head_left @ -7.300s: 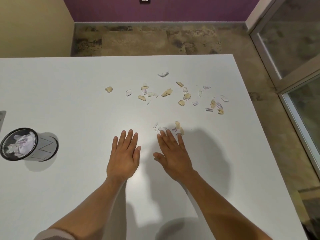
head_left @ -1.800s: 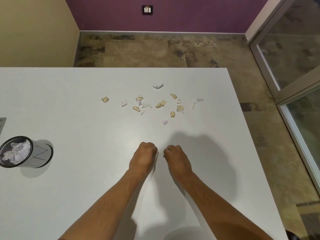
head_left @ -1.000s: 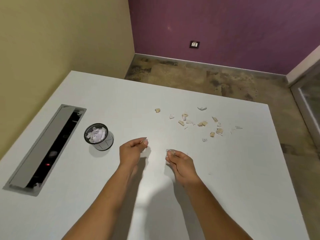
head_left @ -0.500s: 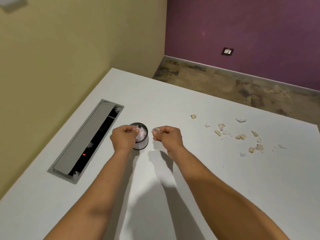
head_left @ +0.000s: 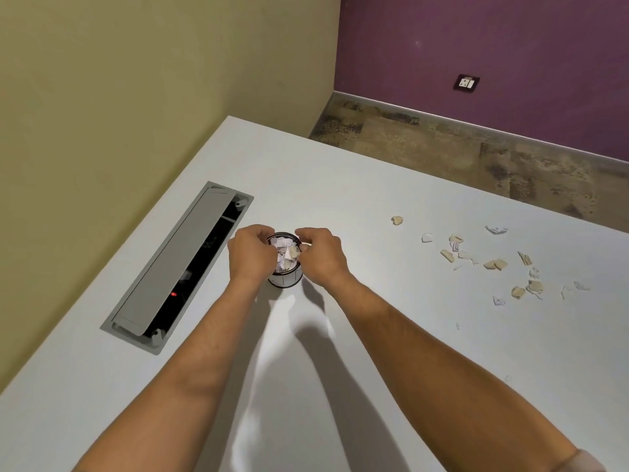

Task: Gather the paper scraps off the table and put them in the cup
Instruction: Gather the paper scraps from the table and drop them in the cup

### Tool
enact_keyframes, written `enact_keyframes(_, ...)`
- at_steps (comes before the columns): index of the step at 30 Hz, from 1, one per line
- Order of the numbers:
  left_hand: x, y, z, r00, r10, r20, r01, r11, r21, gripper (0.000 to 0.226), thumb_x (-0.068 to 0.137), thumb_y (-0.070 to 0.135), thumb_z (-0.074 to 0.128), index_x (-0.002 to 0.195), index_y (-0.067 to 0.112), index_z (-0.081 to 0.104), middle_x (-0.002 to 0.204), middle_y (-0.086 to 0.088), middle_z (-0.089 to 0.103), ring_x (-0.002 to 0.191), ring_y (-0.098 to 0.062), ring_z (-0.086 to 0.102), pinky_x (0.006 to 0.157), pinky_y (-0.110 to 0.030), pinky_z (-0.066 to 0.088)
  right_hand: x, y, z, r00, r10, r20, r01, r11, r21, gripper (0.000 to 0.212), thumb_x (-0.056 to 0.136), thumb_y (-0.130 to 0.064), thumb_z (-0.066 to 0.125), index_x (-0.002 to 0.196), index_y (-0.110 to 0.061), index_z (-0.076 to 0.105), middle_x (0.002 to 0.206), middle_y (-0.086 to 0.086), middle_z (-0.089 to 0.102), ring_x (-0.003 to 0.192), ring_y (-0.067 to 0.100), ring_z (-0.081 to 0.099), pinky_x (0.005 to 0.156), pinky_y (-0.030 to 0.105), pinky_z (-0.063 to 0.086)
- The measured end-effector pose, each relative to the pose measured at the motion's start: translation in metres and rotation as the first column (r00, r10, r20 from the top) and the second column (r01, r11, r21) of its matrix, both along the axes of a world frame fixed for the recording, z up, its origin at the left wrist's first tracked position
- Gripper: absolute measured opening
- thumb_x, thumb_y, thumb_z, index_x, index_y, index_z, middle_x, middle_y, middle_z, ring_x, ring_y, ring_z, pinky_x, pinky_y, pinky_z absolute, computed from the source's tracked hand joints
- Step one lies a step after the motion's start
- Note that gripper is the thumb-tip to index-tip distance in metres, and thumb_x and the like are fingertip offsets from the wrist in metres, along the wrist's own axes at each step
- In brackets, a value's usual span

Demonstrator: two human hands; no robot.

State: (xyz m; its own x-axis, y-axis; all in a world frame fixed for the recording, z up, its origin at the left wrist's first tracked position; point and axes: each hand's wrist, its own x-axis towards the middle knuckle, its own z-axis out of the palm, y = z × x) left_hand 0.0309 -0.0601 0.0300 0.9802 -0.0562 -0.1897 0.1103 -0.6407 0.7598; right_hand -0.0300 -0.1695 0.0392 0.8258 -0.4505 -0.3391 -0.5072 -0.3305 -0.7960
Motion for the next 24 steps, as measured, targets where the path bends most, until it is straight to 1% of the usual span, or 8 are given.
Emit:
enact_keyframes(2, -0.001, 0.001, 0.0, 0.999, -0.024, 0.027, 0.023, 1.0, 0.018, 0.038, 0.078, -0.007, 0.049, 0.102, 0.011, 0.073, 0.096, -0.005, 0.072, 0.095, -0.021, 0.065, 0.08, -0.026, 0.049, -0.001, 0.0, -0.003, 0.999, -0.028, 0.021, 0.027, 0.998, 0.052, 0.038, 0.09, 0.002, 0.048, 0.118, -0.016, 0.067, 0.119, 0.004, 0.066, 0.102, 0.021, 0.063, 0.085, 0.028, 0.05)
enact_keyframes(6, -0.006, 0.001, -0.004, 0.983, -0.175, 0.057, 0.166, 0.977, 0.137, 0.03, 0.082, 0.002, 0.057, 0.101, 0.015, 0.075, 0.101, -0.008, 0.073, 0.096, -0.026, 0.066, 0.082, -0.026, 0.049, -0.008, -0.006, -0.011, 0.982, -0.174, 0.076, 0.157, 0.969, 0.191, 0.03, 0.088, 0.001, 0.052, 0.106, -0.013, 0.071, 0.103, 0.007, 0.071, 0.096, 0.024, 0.068, 0.09, 0.039, 0.055)
enact_keyframes(8, -0.01, -0.004, -0.011, 0.954, -0.299, 0.027, 0.281, 0.921, 0.27, 0.021, 0.083, 0.006, 0.061, 0.092, 0.02, 0.075, 0.101, -0.01, 0.072, 0.097, -0.032, 0.064, 0.082, -0.032, 0.051, -0.021, -0.014, -0.017, 0.97, -0.229, 0.084, 0.21, 0.959, 0.191, 0.029, 0.086, 0.0, 0.052, 0.102, -0.014, 0.072, 0.096, 0.007, 0.072, 0.091, 0.021, 0.07, 0.086, 0.032, 0.057)
enact_keyframes(10, -0.013, -0.01, -0.016, 0.919, -0.393, -0.028, 0.37, 0.837, 0.403, 0.016, 0.083, 0.006, 0.059, 0.083, 0.016, 0.071, 0.093, -0.011, 0.068, 0.089, -0.035, 0.06, 0.076, -0.034, 0.049, -0.042, -0.025, -0.027, 0.962, -0.264, 0.07, 0.248, 0.952, 0.18, 0.028, 0.087, -0.001, 0.051, 0.101, -0.014, 0.072, 0.093, 0.005, 0.072, 0.082, 0.014, 0.07, 0.075, 0.02, 0.056)
enact_keyframes(13, -0.011, -0.018, -0.022, 0.898, -0.426, -0.104, 0.416, 0.751, 0.512, 0.027, 0.085, 0.004, 0.052, 0.095, 0.017, 0.073, 0.099, -0.009, 0.067, 0.092, -0.035, 0.06, 0.072, -0.032, 0.044, -0.08, -0.04, -0.047, 0.947, -0.319, 0.042, 0.305, 0.932, 0.194, 0.028, 0.089, -0.001, 0.05, 0.103, -0.009, 0.072, 0.089, 0.004, 0.071, 0.067, 0.007, 0.066, 0.061, 0.008, 0.05)
enact_keyframes(18, 0.003, -0.033, -0.028, 0.869, -0.431, -0.245, 0.487, 0.65, 0.583, 0.027, 0.089, 0.008, 0.05, 0.107, 0.011, 0.069, 0.113, -0.011, 0.066, 0.103, -0.033, 0.06, 0.078, -0.032, 0.044, -0.137, -0.062, -0.075, 0.909, -0.416, -0.034, 0.416, 0.897, 0.149, 0.029, 0.086, -0.005, 0.05, 0.1, -0.012, 0.074, 0.089, 0.003, 0.073, 0.075, 0.007, 0.068, 0.065, 0.017, 0.053)
enact_keyframes(21, 0.012, -0.034, -0.03, 0.851, -0.457, -0.259, 0.511, 0.604, 0.612, 0.029, 0.091, 0.005, 0.049, 0.112, 0.009, 0.068, 0.115, -0.015, 0.064, 0.104, -0.034, 0.06, 0.075, -0.031, 0.044, -0.165, -0.074, -0.083, 0.883, -0.468, -0.035, 0.468, 0.875, 0.126, 0.028, 0.085, -0.003, 0.05, 0.095, -0.012, 0.075, 0.085, 0.001, 0.073, 0.065, -0.003, 0.064, 0.057, 0.005, 0.044)
enact_keyframes(24, 0.013, -0.034, -0.025, 0.858, -0.463, -0.221, 0.486, 0.595, 0.64, 0.034, 0.087, 0.004, 0.05, 0.112, 0.014, 0.07, 0.111, -0.018, 0.062, 0.1, -0.038, 0.059, 0.07, -0.034, 0.045, -0.195, -0.093, -0.089, 0.878, -0.479, 0.007, 0.478, 0.878, 0.025, 0.024, 0.087, -0.001, 0.053, 0.094, -0.009, 0.075, 0.088, 0.001, 0.073, 0.079, 0.007, 0.066, 0.066, 0.006, 0.044)
